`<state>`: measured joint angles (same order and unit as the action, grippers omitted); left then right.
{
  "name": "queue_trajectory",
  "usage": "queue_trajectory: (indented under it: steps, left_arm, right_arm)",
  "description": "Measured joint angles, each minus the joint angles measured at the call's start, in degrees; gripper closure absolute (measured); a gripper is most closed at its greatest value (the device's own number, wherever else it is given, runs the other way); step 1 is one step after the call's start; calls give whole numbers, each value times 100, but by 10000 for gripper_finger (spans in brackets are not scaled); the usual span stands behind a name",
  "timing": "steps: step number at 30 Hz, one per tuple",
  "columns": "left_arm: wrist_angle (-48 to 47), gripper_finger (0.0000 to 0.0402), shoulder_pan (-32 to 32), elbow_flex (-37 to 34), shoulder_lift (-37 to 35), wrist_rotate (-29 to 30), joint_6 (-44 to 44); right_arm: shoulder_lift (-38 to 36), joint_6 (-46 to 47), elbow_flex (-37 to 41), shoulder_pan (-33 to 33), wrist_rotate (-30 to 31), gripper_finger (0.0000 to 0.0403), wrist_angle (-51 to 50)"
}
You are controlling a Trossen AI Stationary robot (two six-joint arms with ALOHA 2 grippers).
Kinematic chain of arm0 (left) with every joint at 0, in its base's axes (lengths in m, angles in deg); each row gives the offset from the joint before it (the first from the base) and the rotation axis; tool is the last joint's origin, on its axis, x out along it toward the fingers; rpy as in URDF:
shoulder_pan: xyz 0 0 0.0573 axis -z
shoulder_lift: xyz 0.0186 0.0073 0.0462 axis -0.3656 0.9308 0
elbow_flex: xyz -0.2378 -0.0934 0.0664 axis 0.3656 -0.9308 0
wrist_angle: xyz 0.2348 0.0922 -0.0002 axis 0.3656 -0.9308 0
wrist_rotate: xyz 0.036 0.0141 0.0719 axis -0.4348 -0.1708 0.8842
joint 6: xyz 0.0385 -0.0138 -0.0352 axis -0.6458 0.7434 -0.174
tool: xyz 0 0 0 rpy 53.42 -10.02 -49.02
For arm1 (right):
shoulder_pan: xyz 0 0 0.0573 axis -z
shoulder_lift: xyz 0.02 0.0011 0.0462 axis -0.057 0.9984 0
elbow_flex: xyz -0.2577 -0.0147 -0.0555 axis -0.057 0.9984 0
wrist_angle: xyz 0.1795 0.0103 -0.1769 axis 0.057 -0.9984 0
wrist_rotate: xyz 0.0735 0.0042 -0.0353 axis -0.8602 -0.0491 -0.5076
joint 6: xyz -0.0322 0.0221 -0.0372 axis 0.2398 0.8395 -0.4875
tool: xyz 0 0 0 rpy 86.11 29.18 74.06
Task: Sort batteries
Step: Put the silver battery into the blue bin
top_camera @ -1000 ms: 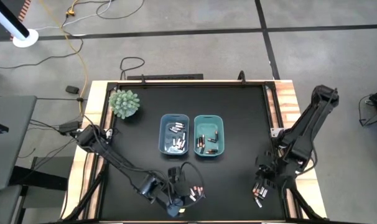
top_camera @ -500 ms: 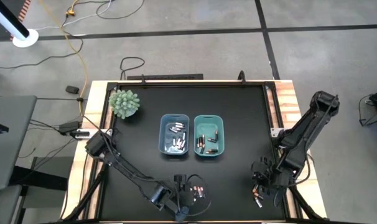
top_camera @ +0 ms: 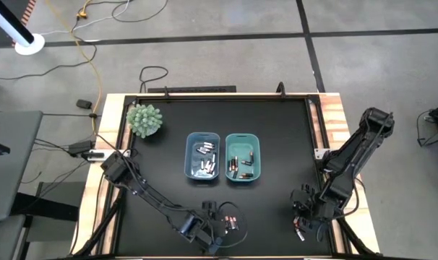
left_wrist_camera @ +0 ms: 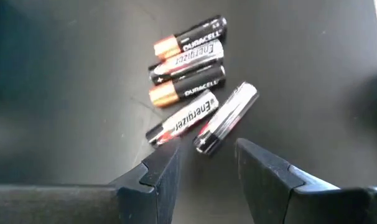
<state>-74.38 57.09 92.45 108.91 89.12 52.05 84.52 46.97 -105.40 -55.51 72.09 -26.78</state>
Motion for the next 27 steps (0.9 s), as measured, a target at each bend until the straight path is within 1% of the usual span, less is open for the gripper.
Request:
queue_trajectory:
  steps: [7,15,19,23,27]
  left_arm:
    - [114,253,6,16,224,-148,-136]
    - [83,253,-46,11,228,-111,-266]
    - [359,253,-95,11,226,-291,-244]
    - [542,253,-113,11,226,-301,-261]
    - [700,253,-141,15,319,-450,-113]
  right_arm:
    - [-4,52,-7,0,-1,285,40]
    - [-4,94,-7,0,-2,285,41]
    - [-4,101,-7,0,-2,285,39]
    - [-4,101,-7,4,-2,285,39]
    - [-4,101,-7,4,0,285,39]
